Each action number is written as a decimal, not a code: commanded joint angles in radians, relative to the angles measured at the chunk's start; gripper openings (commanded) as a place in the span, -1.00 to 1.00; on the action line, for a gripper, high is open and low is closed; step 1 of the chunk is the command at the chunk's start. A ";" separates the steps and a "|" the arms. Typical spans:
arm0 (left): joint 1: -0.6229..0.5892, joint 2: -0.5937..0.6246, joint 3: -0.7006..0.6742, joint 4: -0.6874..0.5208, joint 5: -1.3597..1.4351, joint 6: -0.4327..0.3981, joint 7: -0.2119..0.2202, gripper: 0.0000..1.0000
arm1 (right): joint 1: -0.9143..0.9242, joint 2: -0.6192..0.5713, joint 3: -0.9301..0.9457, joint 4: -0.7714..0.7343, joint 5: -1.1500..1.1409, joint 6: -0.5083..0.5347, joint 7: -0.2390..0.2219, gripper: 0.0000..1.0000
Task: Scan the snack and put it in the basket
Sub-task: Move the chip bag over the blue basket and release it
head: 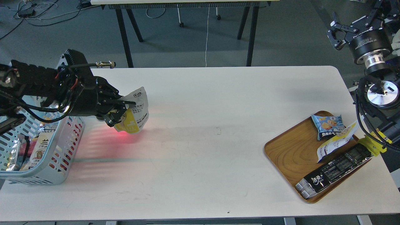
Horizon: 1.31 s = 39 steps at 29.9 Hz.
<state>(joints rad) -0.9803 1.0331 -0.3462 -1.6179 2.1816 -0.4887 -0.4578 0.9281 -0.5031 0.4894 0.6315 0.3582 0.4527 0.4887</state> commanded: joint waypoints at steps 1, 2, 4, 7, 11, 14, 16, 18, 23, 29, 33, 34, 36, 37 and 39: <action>-0.003 0.027 -0.029 -0.007 0.000 0.000 -0.010 -1.00 | 0.000 -0.008 0.000 0.000 0.001 0.001 0.000 0.99; -0.003 0.041 -0.049 -0.008 0.000 0.000 -0.021 -1.00 | 0.000 -0.012 0.000 0.000 0.001 0.001 0.000 0.99; -0.001 0.083 -0.101 -0.023 0.000 0.000 -0.031 -1.00 | 0.000 -0.017 0.000 0.000 0.001 0.001 0.000 0.99; -0.001 0.166 -0.145 -0.028 0.000 0.000 -0.031 -1.00 | 0.000 -0.018 0.000 0.000 -0.001 0.001 0.000 0.99; -0.003 0.274 -0.172 -0.008 -0.051 0.000 -0.031 -1.00 | 0.000 -0.017 0.000 0.000 0.001 0.001 0.000 0.99; -0.003 0.344 -0.174 0.029 -0.082 0.000 -0.031 -1.00 | 0.002 -0.017 0.000 0.000 0.001 0.001 0.000 0.99; -0.003 0.384 -0.172 0.064 -0.097 0.000 -0.031 -1.00 | 0.002 -0.015 0.000 0.000 0.001 0.001 0.000 0.99; -0.001 0.423 -0.165 0.110 -0.109 0.000 -0.031 -1.00 | 0.003 -0.015 0.000 0.000 0.001 0.001 0.000 0.99; 0.000 0.469 -0.100 0.202 -0.111 0.000 -0.031 -0.99 | 0.003 -0.009 0.000 -0.001 -0.001 0.001 0.000 0.99; 0.000 0.509 0.058 0.219 -0.109 0.090 -0.031 -0.92 | 0.003 -0.003 0.000 -0.001 0.001 0.001 0.000 0.99; 0.000 0.512 0.099 0.211 -0.112 0.128 -0.031 -0.70 | 0.003 -0.011 0.000 -0.003 -0.001 0.003 0.000 0.99; 0.000 0.510 0.099 0.210 -0.115 0.128 -0.031 -0.61 | 0.003 -0.012 0.000 -0.003 -0.001 0.004 0.000 0.99; -0.001 0.510 0.099 0.208 -0.134 0.130 -0.031 -0.59 | 0.003 -0.012 -0.002 -0.004 -0.001 0.004 0.000 0.99; -0.001 0.509 0.098 0.208 -0.150 0.130 -0.031 -0.57 | 0.003 -0.012 -0.002 -0.004 -0.001 0.004 0.000 0.99; -0.003 0.502 0.093 0.208 -0.207 0.133 -0.031 -0.40 | 0.003 -0.012 -0.002 -0.003 -0.001 0.004 0.000 0.99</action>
<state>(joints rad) -0.9805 1.5430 -0.2484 -1.4092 2.0336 -0.3589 -0.4888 0.9311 -0.5151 0.4881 0.6277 0.3576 0.4567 0.4887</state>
